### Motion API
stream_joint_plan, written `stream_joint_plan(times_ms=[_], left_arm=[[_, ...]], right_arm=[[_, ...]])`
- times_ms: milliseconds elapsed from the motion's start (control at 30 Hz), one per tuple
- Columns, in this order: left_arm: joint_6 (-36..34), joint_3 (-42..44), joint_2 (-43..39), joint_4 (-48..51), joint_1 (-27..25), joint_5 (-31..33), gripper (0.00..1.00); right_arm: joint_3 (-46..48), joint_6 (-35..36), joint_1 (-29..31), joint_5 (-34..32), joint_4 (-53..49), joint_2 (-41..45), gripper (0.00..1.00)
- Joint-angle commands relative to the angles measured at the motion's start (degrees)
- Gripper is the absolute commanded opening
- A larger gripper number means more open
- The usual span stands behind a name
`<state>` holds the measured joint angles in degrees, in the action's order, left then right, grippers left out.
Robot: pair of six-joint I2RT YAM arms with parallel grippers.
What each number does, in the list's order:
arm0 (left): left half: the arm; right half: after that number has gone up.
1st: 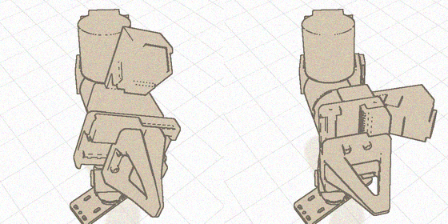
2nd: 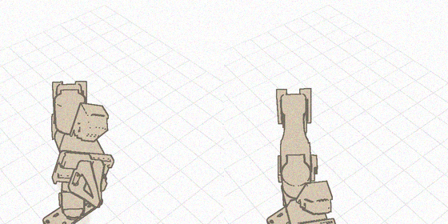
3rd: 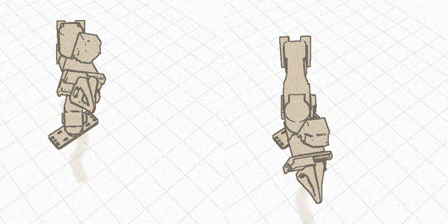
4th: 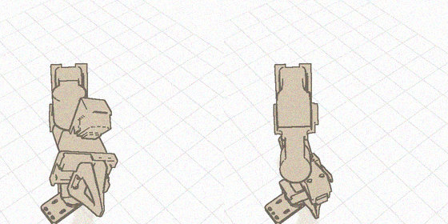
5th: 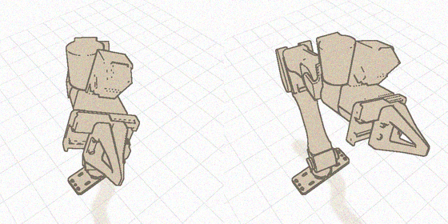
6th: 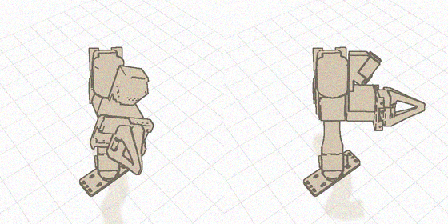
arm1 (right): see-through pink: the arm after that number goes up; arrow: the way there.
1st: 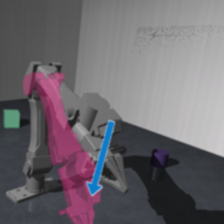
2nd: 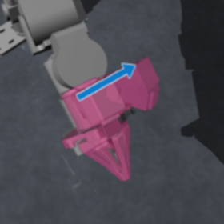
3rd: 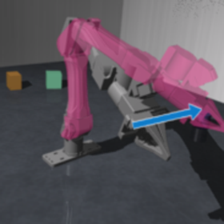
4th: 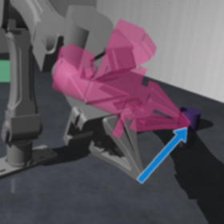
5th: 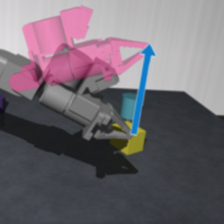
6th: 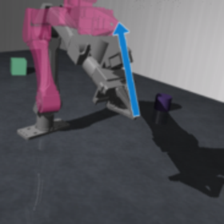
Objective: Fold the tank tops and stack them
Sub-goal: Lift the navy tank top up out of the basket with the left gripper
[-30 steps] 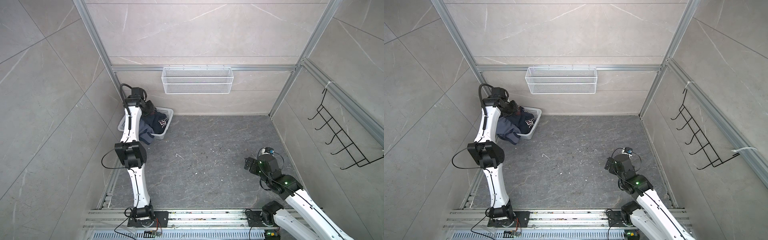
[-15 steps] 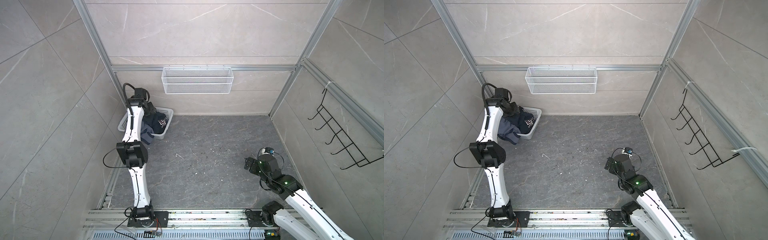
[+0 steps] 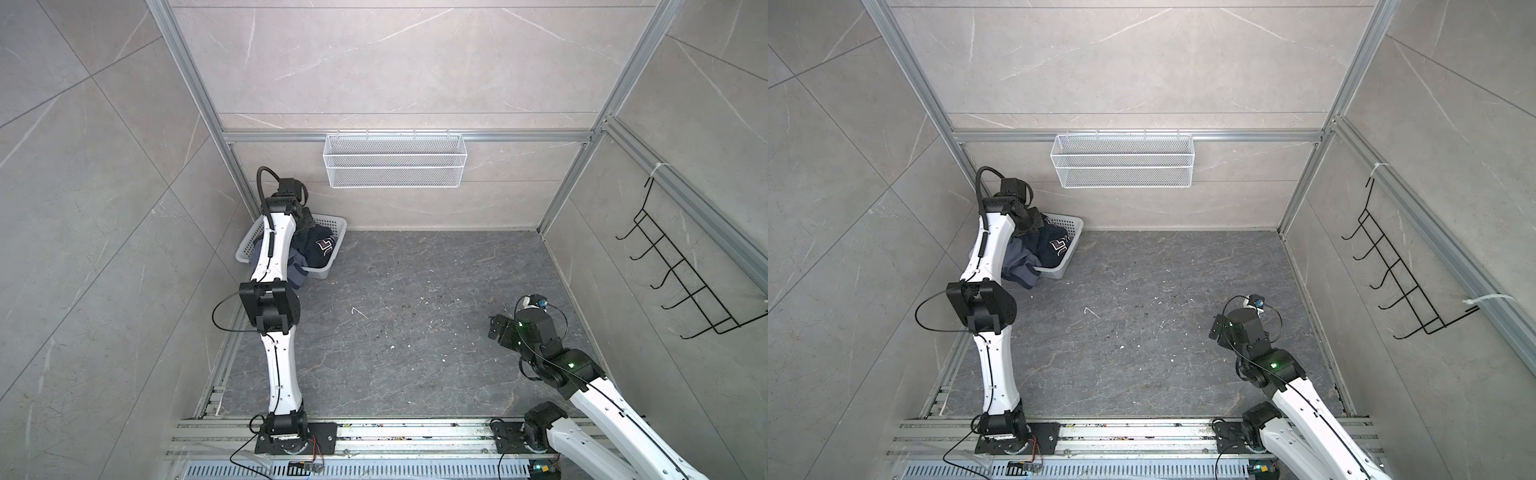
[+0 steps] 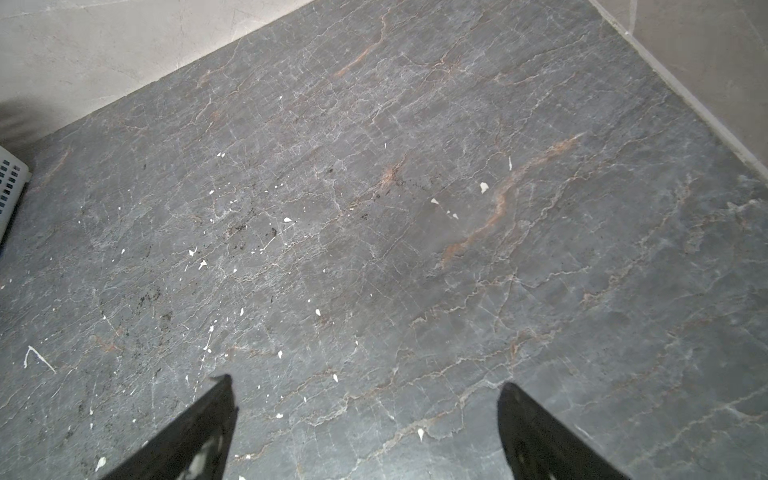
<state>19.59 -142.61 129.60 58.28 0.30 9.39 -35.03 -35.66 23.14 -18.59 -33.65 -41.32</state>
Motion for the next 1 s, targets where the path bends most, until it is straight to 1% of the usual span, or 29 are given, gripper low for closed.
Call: stream_joint_plan(times_ms=[0,167,233,333,400,467,567,600,633,700,733,767,800,867,900,933,967], left_arm=[[1.86,-2.63,-12.12,-6.29,0.23,-4.03,0.07],[3.95,-3.32,-17.36,-12.93,1.35,-8.72,0.05],[4.41,-3.82,-17.97,-14.86,1.63,-9.44,0.05],[6.04,-5.12,-17.65,-16.77,3.15,-12.5,0.05],[8.7,-5.31,-16.92,-18.13,4.93,-14.07,0.05],[12.11,-7.32,-13.5,-18.41,6.76,-17.2,0.04],[10.95,-19.04,-4.26,-12.59,7.16,-18.49,0.03],[10.7,-20.44,-2.74,-11.62,7.29,-18.96,0.03],[10.06,-19.87,-2.24,-11.2,7.37,-19.23,0.03],[9.86,-13.87,-3.65,-12.4,7.53,-18.24,0.03],[11.4,-9.23,-4.28,-14.41,8.05,-18.49,0.03],[12.95,-7.51,-3.31,-14.56,8.46,-19.63,0.03],[13.14,-9.19,-0.82,-12.83,8.57,-20.74,0.02],[11.69,-19.84,7.16,-4.47,8.49,-21.77,0.01],[11.45,-23.45,9.17,-2.47,8.56,-22.76,0.0],[11.58,-24.17,8.8,-2.15,8.76,-23.61,0.0],[11.73,-23.15,6.18,-2.7,8.84,-24.01,0.0]], right_arm=[[-0.39,-0.76,0.09,0.44,-0.01,-0.1,0.98],[-0.05,-1.04,0.12,0.48,-0.3,0.35,0.98],[0.22,-1.2,0.08,0.74,-0.29,0.64,0.98],[0.31,-1.23,0.08,0.76,-0.55,1.06,0.98],[0.32,-1.12,0.07,0.58,-0.71,1.24,0.98],[0.15,-1.07,0.14,0.58,-1.06,1.42,0.98],[-0.16,-0.7,0.07,0.54,-1.47,1.76,0.98],[-0.35,-0.6,0.08,0.53,-1.53,1.86,0.98],[-0.5,-0.36,0.12,0.57,-1.59,1.86,0.98],[-1.06,-0.13,0.14,0.27,-2.16,1.86,0.98],[-1.18,-0.03,0.06,0.22,-2.31,1.86,0.98],[-1.27,-0.07,0.11,0.07,-2.3,1.78,0.98],[-1.26,-0.1,0.07,0.13,-2.22,1.77,0.98],[-1.35,-0.1,0.07,0.07,-2.13,1.44,0.98],[-1.44,-0.03,0.09,0.19,-2.21,1.18,0.98],[-1.66,-0.02,0.07,0.18,-2.44,1.07,0.98],[-1.86,0.11,0.15,0.21,-2.85,0.83,0.98]])
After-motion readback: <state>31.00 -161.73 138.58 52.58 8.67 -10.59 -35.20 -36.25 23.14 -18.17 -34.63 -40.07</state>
